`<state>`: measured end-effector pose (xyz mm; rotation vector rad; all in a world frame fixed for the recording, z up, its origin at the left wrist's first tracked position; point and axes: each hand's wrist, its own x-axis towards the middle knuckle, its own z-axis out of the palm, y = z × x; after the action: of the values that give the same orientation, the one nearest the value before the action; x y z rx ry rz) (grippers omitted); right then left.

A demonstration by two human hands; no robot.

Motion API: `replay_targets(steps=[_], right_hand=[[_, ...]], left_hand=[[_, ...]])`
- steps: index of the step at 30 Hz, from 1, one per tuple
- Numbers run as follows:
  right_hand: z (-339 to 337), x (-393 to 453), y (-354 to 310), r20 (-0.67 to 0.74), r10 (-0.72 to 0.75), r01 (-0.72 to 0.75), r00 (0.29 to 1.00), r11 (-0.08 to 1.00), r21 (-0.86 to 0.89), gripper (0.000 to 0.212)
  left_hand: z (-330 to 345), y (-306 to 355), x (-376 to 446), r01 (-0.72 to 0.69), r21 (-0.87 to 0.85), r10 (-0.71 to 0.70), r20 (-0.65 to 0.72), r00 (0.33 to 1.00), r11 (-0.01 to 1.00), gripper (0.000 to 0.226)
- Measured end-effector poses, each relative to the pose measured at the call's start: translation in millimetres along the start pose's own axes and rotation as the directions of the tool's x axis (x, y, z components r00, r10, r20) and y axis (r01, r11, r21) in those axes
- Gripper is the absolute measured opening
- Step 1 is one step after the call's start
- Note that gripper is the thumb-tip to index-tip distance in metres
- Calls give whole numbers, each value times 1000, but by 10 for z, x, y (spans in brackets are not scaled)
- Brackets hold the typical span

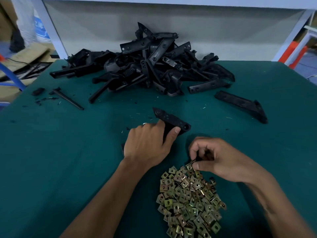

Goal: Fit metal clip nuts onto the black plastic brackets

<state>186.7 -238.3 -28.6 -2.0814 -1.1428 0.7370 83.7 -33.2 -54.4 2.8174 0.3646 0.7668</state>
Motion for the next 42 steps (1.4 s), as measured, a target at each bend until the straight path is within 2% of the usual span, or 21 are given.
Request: replay_targets(steps=[2,5,7,9,11,13,15,18,25,28,30,34,37,42], right_hand=[[2,-5,20,-3,-4,4,1000,995,101,22],[-6,25,66,-122,-47,81,991,953,292,16],[-12,69,102,-232,-23,142,972,848,511,16],[-11,136,163,-328,64,195,943,691,696,29],[-22,203,201,-415,157,263,896,564,782,31],[-37,261,193,-452,205,298,868,515,804,21],[-45,296,163,-407,180,257,895,537,804,16],[-80,329,123,-326,156,184,933,572,799,25],[-89,396,115,-368,203,226,908,502,835,22],[-86,387,109,-389,208,243,897,505,829,16],[-34,377,88,-427,185,259,885,566,783,7],[117,446,0,-529,118,288,840,729,620,16],[117,450,-43,-577,121,321,808,729,604,8],[89,442,-41,-623,17,301,782,865,402,17]], left_hand=[[0,15,-5,-7,19,7,-18,1000,1000,56],[5,16,-2,1,32,0,-25,1000,999,56],[11,13,6,-2,38,3,-19,1000,999,53],[14,9,20,-4,34,4,-11,1000,999,52],[15,13,26,-2,30,2,-2,1000,1000,52],[11,12,29,3,31,-4,7,1000,1000,53],[6,12,31,7,31,-8,10,1000,999,52],[6,19,42,1,35,-2,15,1000,999,52],[-6,19,39,-24,4,24,35,999,1000,53],[6,17,41,-43,19,42,41,998,999,61],[18,20,44,-67,15,66,35,997,998,65],[20,16,76,-66,-17,67,35,997,998,59],[33,24,89,-54,-68,58,56,997,996,51],[38,18,99,-100,-19,101,77,992,995,60]])
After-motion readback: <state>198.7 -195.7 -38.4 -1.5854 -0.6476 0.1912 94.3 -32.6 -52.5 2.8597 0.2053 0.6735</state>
